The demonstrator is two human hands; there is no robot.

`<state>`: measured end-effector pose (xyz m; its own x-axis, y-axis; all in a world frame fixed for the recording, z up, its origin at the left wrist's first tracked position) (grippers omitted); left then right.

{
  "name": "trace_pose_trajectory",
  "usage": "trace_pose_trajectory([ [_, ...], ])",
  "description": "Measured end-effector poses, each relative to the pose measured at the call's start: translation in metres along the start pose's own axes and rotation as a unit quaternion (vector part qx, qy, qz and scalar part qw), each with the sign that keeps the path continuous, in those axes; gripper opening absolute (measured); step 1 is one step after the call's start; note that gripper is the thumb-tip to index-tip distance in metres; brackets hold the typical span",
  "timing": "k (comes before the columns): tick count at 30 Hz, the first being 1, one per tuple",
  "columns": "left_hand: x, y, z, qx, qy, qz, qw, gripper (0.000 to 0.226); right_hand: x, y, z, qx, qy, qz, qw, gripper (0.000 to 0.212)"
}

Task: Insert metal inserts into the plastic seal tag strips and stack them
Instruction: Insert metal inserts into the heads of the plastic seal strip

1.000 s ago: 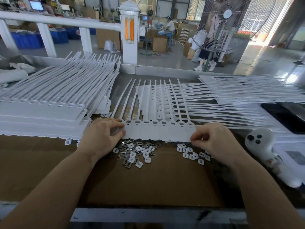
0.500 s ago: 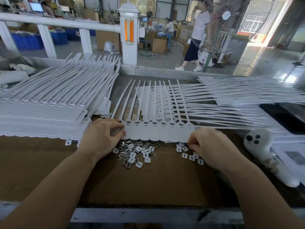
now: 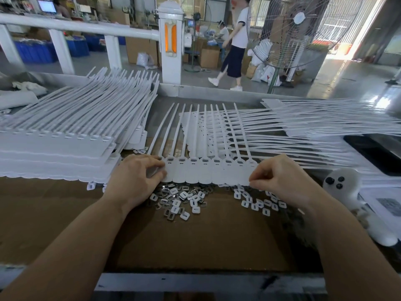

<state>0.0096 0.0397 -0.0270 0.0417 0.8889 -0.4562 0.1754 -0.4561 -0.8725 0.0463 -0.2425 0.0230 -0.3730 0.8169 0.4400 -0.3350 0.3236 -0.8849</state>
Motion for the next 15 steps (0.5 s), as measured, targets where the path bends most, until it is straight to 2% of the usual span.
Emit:
trace_pose_trajectory([
  [5,0.0,0.0,0.0,0.001,-0.001,0.0,1.0,0.029,0.006,0.004,0.004,0.06,0.024,0.013,0.998,0.012],
  [15,-0.001,0.0,0.001,0.004,-0.003,0.004,1.0,0.029,0.019,0.007,0.009,0.054,0.056,0.096,0.992,0.007],
])
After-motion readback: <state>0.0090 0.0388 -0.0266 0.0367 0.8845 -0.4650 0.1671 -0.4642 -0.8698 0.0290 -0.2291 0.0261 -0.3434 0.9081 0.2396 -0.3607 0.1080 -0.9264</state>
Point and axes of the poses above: each hand's wrist, its own z-axis away from the middle knuckle, its own y-axis out of the palm, x = y × z, the point moved 1 cm from there along -z, towards the middle knuckle, and after that the axes turned 14 degrees about x, right-handed, at the moved point
